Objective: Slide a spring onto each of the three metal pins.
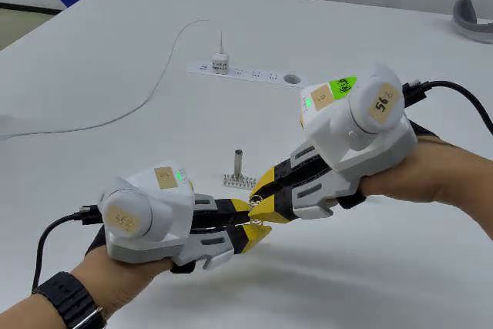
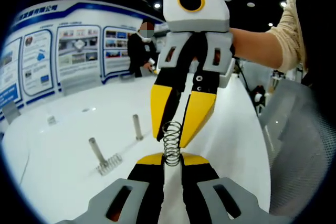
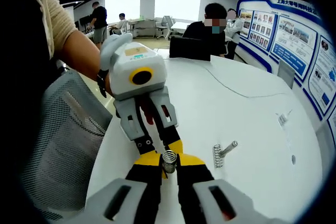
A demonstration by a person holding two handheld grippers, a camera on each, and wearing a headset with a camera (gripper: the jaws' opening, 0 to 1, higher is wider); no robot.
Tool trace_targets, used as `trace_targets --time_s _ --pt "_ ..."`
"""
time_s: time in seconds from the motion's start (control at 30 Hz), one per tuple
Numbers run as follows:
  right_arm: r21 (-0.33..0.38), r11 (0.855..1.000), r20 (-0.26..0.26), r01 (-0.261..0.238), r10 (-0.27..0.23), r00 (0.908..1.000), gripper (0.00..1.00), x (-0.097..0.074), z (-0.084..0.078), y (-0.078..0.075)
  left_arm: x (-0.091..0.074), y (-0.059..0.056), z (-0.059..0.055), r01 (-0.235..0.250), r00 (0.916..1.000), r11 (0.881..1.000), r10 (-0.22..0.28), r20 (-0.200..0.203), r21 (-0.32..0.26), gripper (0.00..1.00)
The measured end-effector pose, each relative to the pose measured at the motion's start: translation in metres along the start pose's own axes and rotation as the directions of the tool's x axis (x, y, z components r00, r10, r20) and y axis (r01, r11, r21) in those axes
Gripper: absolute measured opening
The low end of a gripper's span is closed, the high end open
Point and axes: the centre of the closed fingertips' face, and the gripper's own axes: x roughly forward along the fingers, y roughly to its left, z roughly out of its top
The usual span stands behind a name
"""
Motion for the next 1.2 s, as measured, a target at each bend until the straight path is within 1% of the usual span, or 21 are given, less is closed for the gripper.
trace_targets --time_s 0.23,0.5,0.63,0.7,0.77,1.0,1.2 --pt "0.028 0.999 0.019 0.044 -0.044 0.9988 0.12 -0.008 -0.002 -0.01 -0.005 0.007 -0.003 -0.026 0.9997 1.0 0.026 0.001 -0.013 0.15" --pt "0.067 0.992 0.04 0.106 -0.109 0.9933 0.12 -0.022 -0.005 -0.025 -0.014 0.021 -0.004 -0.072 0.9974 0.997 0.072 0.006 -0.032 0.2" --pt "0.091 0.986 0.049 0.142 -0.147 0.9879 0.12 -0.032 -0.008 -0.034 -0.021 0.03 -0.006 -0.102 0.9947 0.994 0.103 0.006 -0.048 0.23" --pt "0.103 0.981 0.052 0.166 -0.172 0.9838 0.12 -0.037 -0.01 -0.039 -0.024 0.035 -0.008 -0.114 0.9933 0.992 0.115 0.007 -0.061 0.24" --pt "0.112 0.978 0.056 0.177 -0.184 0.9813 0.12 -0.04 -0.011 -0.043 -0.026 0.037 -0.009 -0.123 0.9923 0.99 0.124 0.008 -0.064 0.25" --pt "0.142 0.962 0.076 0.232 -0.244 0.9667 0.12 -0.053 -0.012 -0.059 -0.029 0.047 -0.011 -0.152 0.9882 0.985 0.153 0.002 -0.08 0.33" --pt "0.158 0.948 0.083 0.276 -0.291 0.9531 0.12 -0.06 -0.014 -0.071 -0.032 0.057 -0.014 -0.186 0.9825 0.979 0.186 -0.003 -0.088 0.4"
